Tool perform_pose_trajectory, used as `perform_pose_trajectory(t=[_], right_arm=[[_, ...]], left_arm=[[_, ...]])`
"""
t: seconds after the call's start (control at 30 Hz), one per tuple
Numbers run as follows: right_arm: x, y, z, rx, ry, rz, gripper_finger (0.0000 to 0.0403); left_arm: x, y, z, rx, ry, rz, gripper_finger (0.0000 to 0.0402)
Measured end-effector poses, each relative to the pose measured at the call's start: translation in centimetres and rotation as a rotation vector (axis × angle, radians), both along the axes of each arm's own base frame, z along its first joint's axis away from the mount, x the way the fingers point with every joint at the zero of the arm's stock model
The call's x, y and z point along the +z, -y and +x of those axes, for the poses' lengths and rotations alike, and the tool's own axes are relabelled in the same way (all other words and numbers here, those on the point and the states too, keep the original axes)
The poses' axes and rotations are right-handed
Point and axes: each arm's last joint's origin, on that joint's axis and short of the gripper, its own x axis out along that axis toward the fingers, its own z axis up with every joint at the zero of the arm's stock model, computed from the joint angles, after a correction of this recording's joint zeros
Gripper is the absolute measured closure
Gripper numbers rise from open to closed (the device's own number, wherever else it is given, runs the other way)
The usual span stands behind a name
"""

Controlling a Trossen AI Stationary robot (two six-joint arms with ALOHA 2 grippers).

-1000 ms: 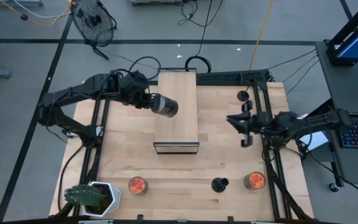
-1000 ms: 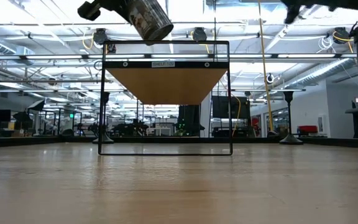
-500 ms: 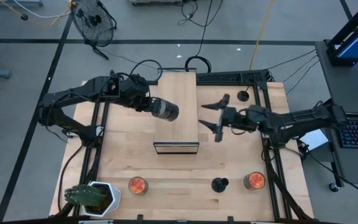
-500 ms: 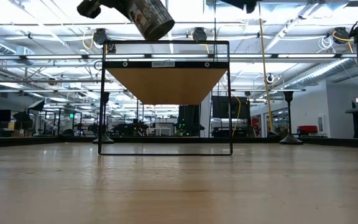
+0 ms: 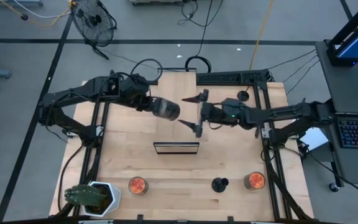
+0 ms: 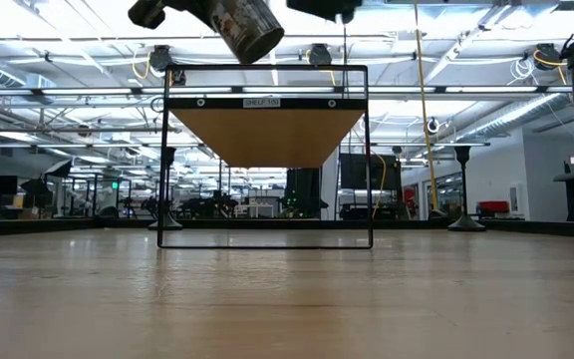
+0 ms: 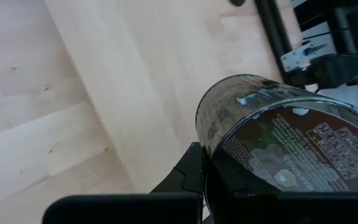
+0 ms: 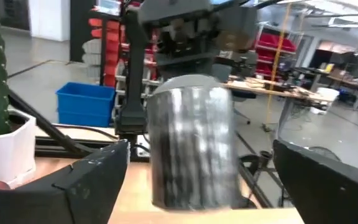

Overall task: Pick & Place candle stick holders
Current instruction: Put the brown scented candle on the shelf

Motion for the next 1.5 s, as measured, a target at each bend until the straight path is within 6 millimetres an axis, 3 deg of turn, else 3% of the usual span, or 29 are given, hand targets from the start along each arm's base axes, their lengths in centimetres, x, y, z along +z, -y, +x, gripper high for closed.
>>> perform_pose_trajectory(t=[0.47, 0.67, 1.17, 1.33, 1.5], right_arm=[[1.2, 1.0, 5.2, 0.007, -0.185, -0.081, 0.0003], [0.8, 1.5, 6.8, 0.002, -0.239, -0.094, 0.0003], [0.9, 1.5, 7.0, 0.002, -0.233, -0.092, 0.0013], [0.9, 1.5, 7.0, 0.001, -0.23, -0.085, 0.0047], [1.0, 1.5, 7.1, 0.0, -0.216, -0.08, 0.005]], left_arm=[[0.1, 0.3, 0.2, -0.014, 0.019, 0.017, 0.0401], [0.1, 0.3, 0.2, -0.011, 0.016, 0.026, 0.0401], [0.1, 0.3, 0.1, -0.019, 0.006, 0.034, 0.0401], [0.1, 0.3, 0.1, -0.021, 0.006, 0.036, 0.0401], [0.1, 0.2, 0.1, -0.019, 0.008, 0.036, 0.0401]])
